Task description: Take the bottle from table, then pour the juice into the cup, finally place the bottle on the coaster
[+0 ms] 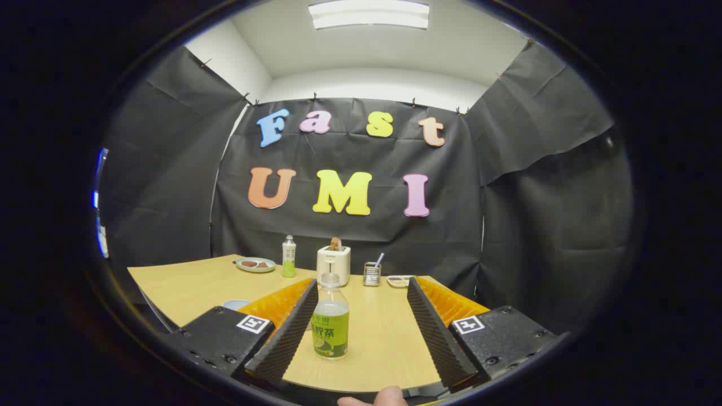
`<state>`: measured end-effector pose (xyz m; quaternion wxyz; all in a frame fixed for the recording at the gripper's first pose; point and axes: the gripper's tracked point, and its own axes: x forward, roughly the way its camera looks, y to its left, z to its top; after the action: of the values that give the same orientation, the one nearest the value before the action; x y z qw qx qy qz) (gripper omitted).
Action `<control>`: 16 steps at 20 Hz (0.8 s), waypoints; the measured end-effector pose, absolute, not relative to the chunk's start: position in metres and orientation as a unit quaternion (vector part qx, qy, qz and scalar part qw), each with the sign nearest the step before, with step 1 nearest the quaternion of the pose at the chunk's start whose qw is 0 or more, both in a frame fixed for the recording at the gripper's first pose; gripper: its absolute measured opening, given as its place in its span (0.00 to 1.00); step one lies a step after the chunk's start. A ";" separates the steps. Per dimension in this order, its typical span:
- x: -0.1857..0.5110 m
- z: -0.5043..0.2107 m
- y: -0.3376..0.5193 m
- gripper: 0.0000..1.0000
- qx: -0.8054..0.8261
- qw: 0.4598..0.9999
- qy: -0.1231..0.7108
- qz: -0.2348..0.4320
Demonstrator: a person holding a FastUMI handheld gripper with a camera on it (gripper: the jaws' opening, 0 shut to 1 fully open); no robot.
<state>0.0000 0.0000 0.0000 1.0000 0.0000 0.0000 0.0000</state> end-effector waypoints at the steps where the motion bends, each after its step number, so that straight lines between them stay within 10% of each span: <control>1: 0.000 0.000 0.000 1.00 0.000 1.000 0.000 0.000; 16: 0.002 0.006 0.005 1.00 -0.007 1.000 -0.009 0.007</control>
<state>0.0018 0.0049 0.0059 0.9999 -0.0074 -0.0093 0.0066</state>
